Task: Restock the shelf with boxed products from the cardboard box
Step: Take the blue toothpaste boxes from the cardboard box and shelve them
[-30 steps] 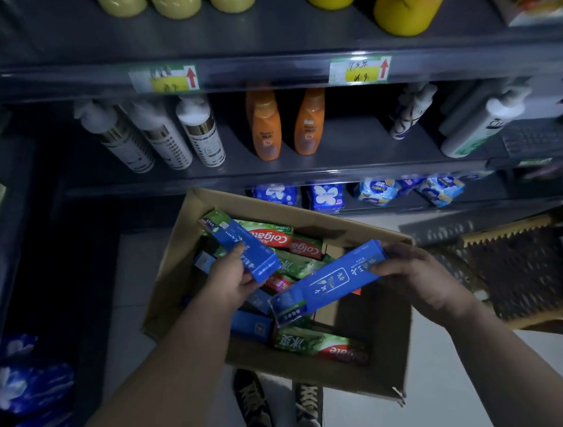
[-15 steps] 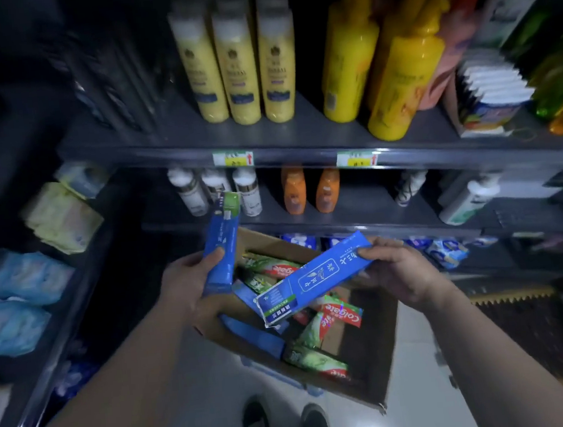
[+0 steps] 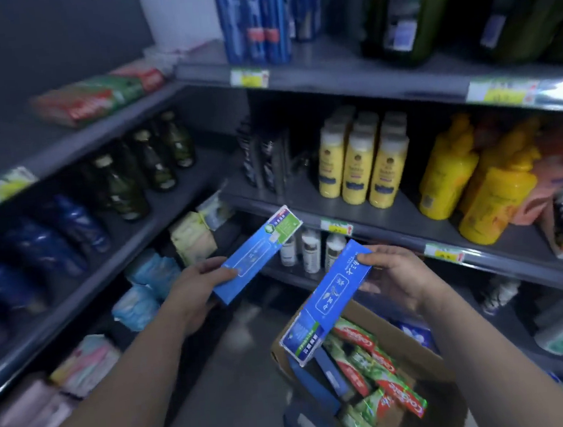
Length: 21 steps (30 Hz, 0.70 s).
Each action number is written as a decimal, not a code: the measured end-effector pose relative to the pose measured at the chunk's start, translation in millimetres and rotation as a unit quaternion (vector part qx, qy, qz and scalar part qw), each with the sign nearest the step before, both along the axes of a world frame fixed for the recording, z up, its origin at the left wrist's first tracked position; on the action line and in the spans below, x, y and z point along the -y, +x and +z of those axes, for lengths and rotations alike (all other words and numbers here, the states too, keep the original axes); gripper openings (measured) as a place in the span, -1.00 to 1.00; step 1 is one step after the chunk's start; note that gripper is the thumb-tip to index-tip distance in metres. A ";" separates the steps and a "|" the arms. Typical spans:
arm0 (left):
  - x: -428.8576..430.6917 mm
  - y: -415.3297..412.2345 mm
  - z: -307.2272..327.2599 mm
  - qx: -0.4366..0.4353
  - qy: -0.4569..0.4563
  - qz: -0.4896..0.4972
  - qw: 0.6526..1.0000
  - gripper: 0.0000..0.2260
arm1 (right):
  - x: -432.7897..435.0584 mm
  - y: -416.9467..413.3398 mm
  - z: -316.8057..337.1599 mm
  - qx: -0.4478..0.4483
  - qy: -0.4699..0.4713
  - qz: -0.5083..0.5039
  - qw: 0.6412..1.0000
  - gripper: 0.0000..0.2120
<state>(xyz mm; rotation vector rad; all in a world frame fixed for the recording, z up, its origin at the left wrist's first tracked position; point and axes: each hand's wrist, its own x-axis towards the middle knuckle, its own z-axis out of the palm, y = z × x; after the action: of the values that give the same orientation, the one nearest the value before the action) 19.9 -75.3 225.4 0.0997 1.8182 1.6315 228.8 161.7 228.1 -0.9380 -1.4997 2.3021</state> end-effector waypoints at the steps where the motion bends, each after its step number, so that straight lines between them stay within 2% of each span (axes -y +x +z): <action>1: 11.9 -4.8 7.2 0.000 0.008 0.007 1.000 -0.64 | 7.7 -10.7 7.5 -0.002 0.007 0.011 1.000 -0.93; 10: 137.6 -38.2 75.8 -0.046 0.122 0.134 0.982 -0.68 | 113.3 -107.1 70.9 -0.027 0.069 0.065 0.995 -0.94; 12: 176.2 -42.4 90.2 -0.062 0.143 0.146 0.977 -0.76 | 146.1 -127.3 83.8 -0.037 0.071 0.086 0.993 -0.91; 15: 237.8 -47.7 109.6 -0.080 0.158 0.164 0.970 -0.73 | 196.8 -155.4 103.5 -0.045 0.077 0.125 0.988 -0.84; 18: 295.4 -53.4 129.0 -0.128 0.165 0.228 0.951 -0.87 | 246.4 -185.2 121.9 -0.050 0.081 0.166 0.982 -0.71; 21: 344.6 -58.0 146.6 -0.153 0.199 0.277 0.927 -0.92 | 295.4 -213.3 140.9 -0.075 0.078 0.207 0.972 -0.77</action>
<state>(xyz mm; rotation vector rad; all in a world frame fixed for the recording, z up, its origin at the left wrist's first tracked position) -38.1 -419.9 372.0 0.0182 1.8100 2.4990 15.5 -133.7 369.1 -0.4266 -1.9198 2.4088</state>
